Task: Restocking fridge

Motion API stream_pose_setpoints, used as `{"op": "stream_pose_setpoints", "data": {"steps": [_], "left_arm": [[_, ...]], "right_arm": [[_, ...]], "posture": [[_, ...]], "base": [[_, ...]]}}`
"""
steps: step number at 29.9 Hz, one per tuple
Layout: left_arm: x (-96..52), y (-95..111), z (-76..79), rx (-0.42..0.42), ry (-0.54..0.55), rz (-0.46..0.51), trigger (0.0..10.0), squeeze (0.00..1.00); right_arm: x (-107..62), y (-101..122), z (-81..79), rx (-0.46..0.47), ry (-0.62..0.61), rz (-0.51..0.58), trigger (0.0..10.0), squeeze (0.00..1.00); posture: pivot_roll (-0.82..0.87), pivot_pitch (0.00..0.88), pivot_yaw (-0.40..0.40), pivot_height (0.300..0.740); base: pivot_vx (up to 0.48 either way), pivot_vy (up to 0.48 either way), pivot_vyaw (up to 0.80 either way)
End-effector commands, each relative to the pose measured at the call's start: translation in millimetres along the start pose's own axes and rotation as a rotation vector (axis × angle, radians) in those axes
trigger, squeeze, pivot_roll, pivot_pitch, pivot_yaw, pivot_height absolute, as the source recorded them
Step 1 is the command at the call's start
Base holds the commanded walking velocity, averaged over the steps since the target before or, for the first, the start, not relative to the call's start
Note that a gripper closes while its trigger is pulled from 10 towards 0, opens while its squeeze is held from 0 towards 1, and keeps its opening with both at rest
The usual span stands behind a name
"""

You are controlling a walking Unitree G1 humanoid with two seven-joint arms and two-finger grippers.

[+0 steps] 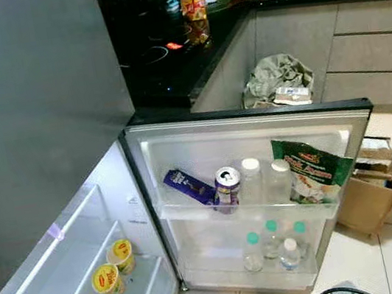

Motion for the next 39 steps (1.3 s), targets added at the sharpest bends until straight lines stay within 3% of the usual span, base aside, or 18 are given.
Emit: {"op": "stream_pose_setpoints", "data": {"steps": [1,10,25,26,30,32,35,39], "left_arm": [[0.0,-2.9,1.4,0.002,-0.001,-0.007,10.0,0.0],[0.3,-2.8,2.8,0.007,-0.004,-0.005,10.0,0.0],[0.2,-0.4,1.3,0.008,0.005,0.007,10.0,0.0],[0.2,-0.3,1.3,0.011,0.007,0.008,10.0,0.0],[0.3,-0.2,1.3,0.014,0.007,0.009,10.0,0.0],[0.1,2.6,0.4,0.015,0.009,0.024,10.0,0.0],[-0.1,8.2,-2.0,0.003,0.013,0.046,10.0,0.0],[-0.3,12.4,-4.0,0.002,0.015,0.06,10.0,0.0]], "right_arm": [[1.0,6.9,-0.3,-0.019,0.004,0.018,10.0,0.0],[2.5,20.4,-0.4,-0.037,0.016,0.054,10.0,0.0],[4.4,55.5,-4.2,-0.14,0.071,0.145,10.0,0.0],[4.6,68.9,-8.7,-0.167,0.105,0.183,10.0,0.0],[4.7,81.9,-17.2,-0.194,0.157,0.219,10.0,0.0],[3.8,97.1,-34.5,-0.234,0.257,0.27,10.0,0.0],[2.1,105.8,-46.3,-0.282,0.327,0.299,10.0,0.0],[1.2,109.4,-50.6,-0.306,0.353,0.31,10.0,0.0]], "posture": [[-0.09,0.0,0.012,0.74],[-0.09,0.0,0.012,0.74],[-0.09,0.0,0.011,0.74],[-0.09,0.0,0.011,0.74],[-0.09,0.0,0.011,0.74],[-0.08,0.0,0.007,0.74],[-0.08,0.0,0.012,0.74],[-0.08,0.0,0.017,0.74]], "base": [[0.0,0.0,0.0],[0.0,-0.397,0.0],[0.0,0.0,0.0],[0.0,0.0,0.0],[0.0,0.0,0.0],[0.0,0.0,0.0],[0.0,0.0,0.0],[0.0,0.0,0.0]]}}
Point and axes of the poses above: a point about 5 cm out from each wrist's last joint towards the gripper, its own x axis pointing out of the wrist towards the gripper, its own y axis along the axis of the wrist's last joint, z = x × y, the point moved 5 cm from there along x, pointing out of the wrist towards the gripper, and after that the axes turned 12 degrees about -x, right-handed, at the moved point
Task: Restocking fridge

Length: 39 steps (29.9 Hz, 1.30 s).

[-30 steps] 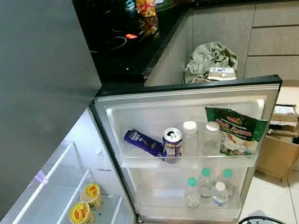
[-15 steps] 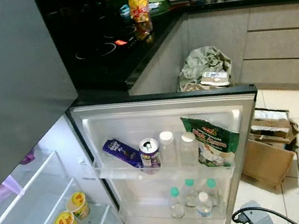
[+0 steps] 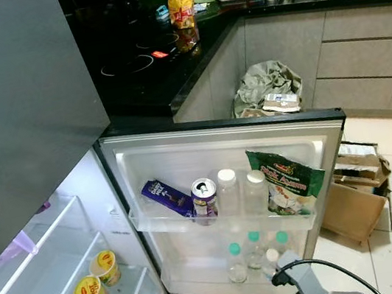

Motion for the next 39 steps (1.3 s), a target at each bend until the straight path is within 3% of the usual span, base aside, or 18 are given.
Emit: {"op": "stream_pose_setpoints", "data": {"steps": [1,5,7,8,9,10,14,16,17,19,20,21,22,24,27,30,39], "left_arm": [[0.5,20.0,-6.6,-0.007,0.006,0.062,10.0,0.0],[-0.5,68.8,-14.8,-0.019,0.021,0.219,10.0,0.0],[-1.3,76.8,-15.5,-0.011,0.02,0.245,10.0,0.0],[-3.1,92.5,-17.7,-0.006,0.024,0.296,10.0,0.0],[-8.9,128.3,-20.7,0.035,0.042,0.409,10.0,0.0],[-11.3,140.6,-20.3,0.045,0.047,0.45,10.0,0.0],[-15.1,160.9,-12.8,0.084,0.042,0.524,10.0,0.0],[-17.4,173.3,0.9,0.113,0.008,0.582,10.0,0.0],[-17.4,173.3,0.9,0.113,0.008,0.582,10.0,0.0],[-14.5,168.2,39.4,0.096,-0.141,0.605,10.0,0.0],[-12.9,164.7,50.3,0.095,-0.19,0.59,10.0,0.0],[-12.9,164.7,50.3,0.095,-0.19,0.59,10.0,0.0],[-11.0,158.4,74.6,0.102,-0.291,0.566,10.0,0.0],[-11.0,158.4,74.6,0.102,-0.291,0.566,10.0,0.0],[-8.9,152.3,85.4,0.133,-0.32,0.541,10.0,0.0],[-7.7,148.8,85.9,0.141,-0.31,0.533,10.0,0.0],[-14.2,163.6,63.8,0.165,-0.231,0.608,10.0,0.0]], "right_arm": [[1.2,6.4,-0.3,-0.055,0.019,0.008,10.0,0.0],[4.8,10.3,-5.7,-0.118,0.045,0.001,10.0,0.0],[5.2,9.4,-6.8,-0.12,0.045,-0.003,10.0,0.0],[5.9,7.9,-8.6,-0.117,0.045,-0.006,10.0,0.0],[5.8,3.2,-11.7,-0.098,0.045,-0.01,10.0,0.0],[5.1,0.9,-12.0,-0.089,0.043,-0.011,10.0,0.0],[2.8,-3.7,-11.2,-0.061,0.033,-0.01,10.0,0.0],[1.4,-6.3,-9.9,-0.043,0.023,-0.01,10.0,0.0],[1.4,-6.3,-9.9,-0.043,0.023,-0.01,10.0,0.0],[-6.5,-12.3,-0.6,-0.024,0.002,-0.013,10.0,0.0],[-8.2,-11.7,1.5,-0.036,0.007,-0.012,10.0,0.0],[-8.2,-11.7,1.5,-0.036,0.007,-0.012,10.0,0.0],[-12.0,-7.4,8.8,-0.062,0.007,0.002,10.0,0.0],[-12.0,-7.4,8.8,-0.062,0.007,0.002,10.0,0.0],[-15.3,-4.0,19.0,-0.037,-0.032,0.012,10.0,0.0],[-18.4,4.7,28.3,-0.036,-0.048,0.039,10.0,0.0],[-5.6,30.4,12.6,-0.092,0.048,0.099,10.0,0.0]], "posture": [[-0.08,0.0,0.021,0.74],[-0.07,0.0,0.028,0.74],[-0.07,0.0,0.028,0.74],[-0.07,0.012,0.03,0.74],[-0.06,0.03,0.026,0.74],[-0.05,0.035,0.023,0.74],[-0.04,0.042,0.02,0.74],[-0.03,0.054,0.022,0.74],[-0.03,0.054,0.022,0.74],[-0.07,0.075,0.028,0.74],[-0.07,0.076,0.036,0.74],[-0.07,0.076,0.036,0.74],[-0.09,0.108,0.037,0.74],[-0.09,0.108,0.037,0.74],[-0.1,0.084,0.033,0.73],[-0.1,0.1,0.028,0.715],[-0.08,0.132,0.035,0.675]], "base": [[0.0,0.0,0.0],[0.0,0.0,0.0],[0.0,0.0,0.0],[0.0,0.0,0.0],[0.0,0.0,0.0],[0.0,0.0,0.0],[0.0,0.0,0.0],[0.0,0.0,0.0],[0.0,0.0,0.0],[0.0,0.0,0.0],[0.0,0.0,0.0],[0.0,0.0,0.0],[0.0,0.0,0.0],[0.0,0.0,0.0],[0.0,0.0,0.0],[0.0,0.0,0.0],[0.0,0.0,0.0]]}}
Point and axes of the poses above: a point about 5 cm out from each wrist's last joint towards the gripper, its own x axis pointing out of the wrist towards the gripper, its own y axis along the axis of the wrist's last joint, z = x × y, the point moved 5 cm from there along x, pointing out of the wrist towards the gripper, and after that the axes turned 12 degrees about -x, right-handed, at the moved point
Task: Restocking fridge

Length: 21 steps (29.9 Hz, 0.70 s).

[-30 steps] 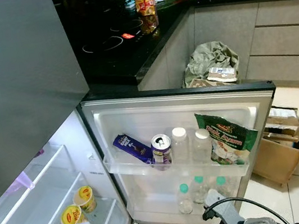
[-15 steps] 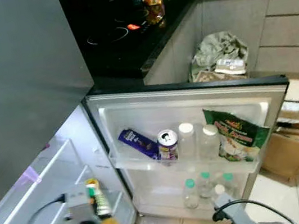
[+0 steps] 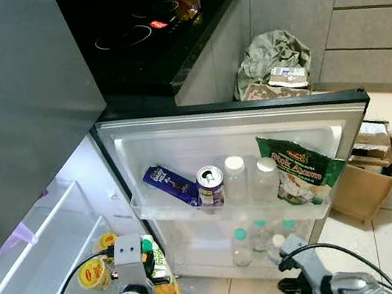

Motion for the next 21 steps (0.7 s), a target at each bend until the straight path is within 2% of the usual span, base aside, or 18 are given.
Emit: {"op": "stream_pose_setpoints", "data": {"steps": [1,5,7,8,9,11,12,15,18,21], "left_arm": [[-0.7,18.2,-14.7,0.025,0.017,0.063,10.0,0.0],[2.8,34.2,-13.4,0.03,-0.003,0.119,10.0,0.0],[6.9,48.9,-5.1,0.03,-0.035,0.179,10.0,0.0],[6.9,48.9,-5.1,0.03,-0.035,0.179,10.0,0.0],[10.4,57.8,4.5,0.017,-0.073,0.212,10.0,0.0],[13.4,56.6,14.9,0.014,-0.108,0.202,10.0,0.0],[13.4,56.6,14.9,0.014,-0.108,0.202,10.0,0.0],[20.1,63.7,32.4,0.009,-0.174,0.207,10.0,0.0],[21.4,65.7,37.8,0.0,-0.194,0.211,10.0,0.0],[20.9,63.0,50.9,-0.014,-0.248,0.211,10.0,0.0]], "right_arm": [[7.5,9.1,-7.3,-0.014,0.032,0.017,10.0,0.0],[13.0,15.4,-12.8,-0.029,0.054,0.026,10.0,0.0],[14.3,17.3,-13.3,0.008,0.044,0.044,10.0,0.0],[14.3,17.3,-13.3,0.008,0.044,0.044,10.0,0.0],[13.4,15.9,-11.4,0.019,0.029,0.042,10.0,0.0],[11.1,14.2,-7.6,0.031,0.007,0.045,10.0,0.0],[11.1,14.2,-7.6,0.031,0.007,0.045,10.0,0.0],[7.0,25.5,6.1,0.051,-0.044,0.103,10.0,0.0],[5.1,27.5,10.5,0.052,-0.058,0.11,10.0,0.0],[-0.7,28.2,22.7,0.041,-0.098,0.099,10.0,0.0]], "posture": [[-0.08,0.134,0.045,0.67],[-0.08,0.133,0.045,0.66],[-0.08,0.131,0.052,0.65],[-0.08,0.131,0.052,0.65],[-0.1,0.156,0.063,0.64],[-0.1,0.148,0.064,0.63],[-0.1,0.148,0.064,0.63],[-0.1,0.158,0.069,0.625],[-0.1,0.163,0.065,0.625],[-0.1,0.172,0.06,0.625]], "base": [[0.0,0.0,0.0],[0.0,0.0,0.0],[0.0,0.0,0.0],[0.0,0.0,0.0],[0.0,0.0,0.0],[0.0,0.0,0.0],[0.0,0.0,0.0],[0.0,0.0,0.0],[0.0,0.0,0.0],[0.0,0.0,0.0]]}}
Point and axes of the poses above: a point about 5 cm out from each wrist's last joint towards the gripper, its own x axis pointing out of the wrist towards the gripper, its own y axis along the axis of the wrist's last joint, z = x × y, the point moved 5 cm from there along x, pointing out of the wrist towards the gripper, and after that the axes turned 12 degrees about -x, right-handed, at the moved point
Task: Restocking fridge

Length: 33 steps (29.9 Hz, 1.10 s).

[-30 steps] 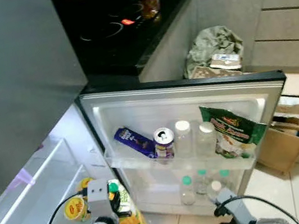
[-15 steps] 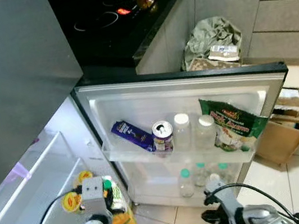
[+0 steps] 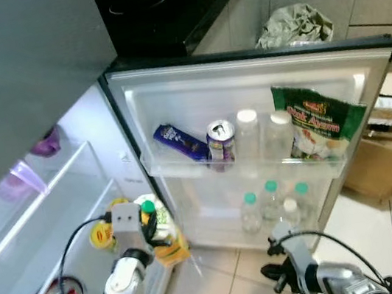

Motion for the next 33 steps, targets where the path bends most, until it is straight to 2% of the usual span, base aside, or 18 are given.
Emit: {"op": "stream_pose_setpoints", "data": {"steps": [1,9,13,18,22,24,26,31,33], "left_arm": [[0.3,0.4,5.0,-0.019,-0.018,0.012,10.0,0.0],[-2.9,1.1,7.1,-0.005,-0.031,0.032,10.0,0.0],[-1.1,18.4,8.4,0.005,-0.036,0.114,10.0,0.0],[4.0,40.6,16.9,0.012,-0.069,0.201,10.0,0.0],[7.7,65.0,21.1,0.029,-0.07,0.289,10.0,0.0],[8.8,70.6,20.9,0.032,-0.065,0.307,10.0,0.0],[10.9,91.1,20.8,0.023,-0.063,0.368,10.0,0.0],[9.8,103.9,23.2,0.034,-0.078,0.401,10.0,0.0],[8.6,115.7,26.6,0.037,-0.1,0.433,10.0,0.0]], "right_arm": [[-3.1,4.0,9.7,0.005,-0.034,0.008,10.0,0.0],[-11.9,17.2,28.0,0.01,-0.062,0.06,10.0,0.0],[-17.2,24.9,37.5,-0.002,-0.073,0.085,10.0,0.0],[-19.0,29.1,39.6,-0.01,-0.07,0.105,10.0,0.0],[-19.9,29.2,36.9,0.001,-0.055,0.123,10.0,0.0],[-19.3,29.0,35.6,0.003,-0.049,0.125,10.0,0.0],[-16.1,32.7,32.6,0.006,-0.036,0.135,10.0,0.0],[-14.5,36.4,32.0,0.009,-0.034,0.146,10.0,0.0],[-13.1,35.3,28.6,0.005,-0.023,0.143,10.0,0.0]], "posture": [[-0.1,0.182,0.054,0.62],[-0.1,0.196,0.04,0.595],[-0.1,0.218,0.035,0.575],[-0.1,0.233,0.028,0.555],[-0.1,0.243,0.016,0.555],[-0.1,0.243,0.016,0.555],[-0.1,0.243,0.02,0.555],[-0.1,0.241,0.019,0.555],[-0.1,0.24,0.016,0.555]], "base": [[0.0,0.0,0.0],[0.0,0.0,0.0],[0.0,0.0,0.0],[0.0,0.0,0.0],[0.0,0.0,0.0],[0.0,0.0,0.0],[0.0,0.0,0.0],[0.0,0.0,0.0],[0.0,0.0,0.0]]}}
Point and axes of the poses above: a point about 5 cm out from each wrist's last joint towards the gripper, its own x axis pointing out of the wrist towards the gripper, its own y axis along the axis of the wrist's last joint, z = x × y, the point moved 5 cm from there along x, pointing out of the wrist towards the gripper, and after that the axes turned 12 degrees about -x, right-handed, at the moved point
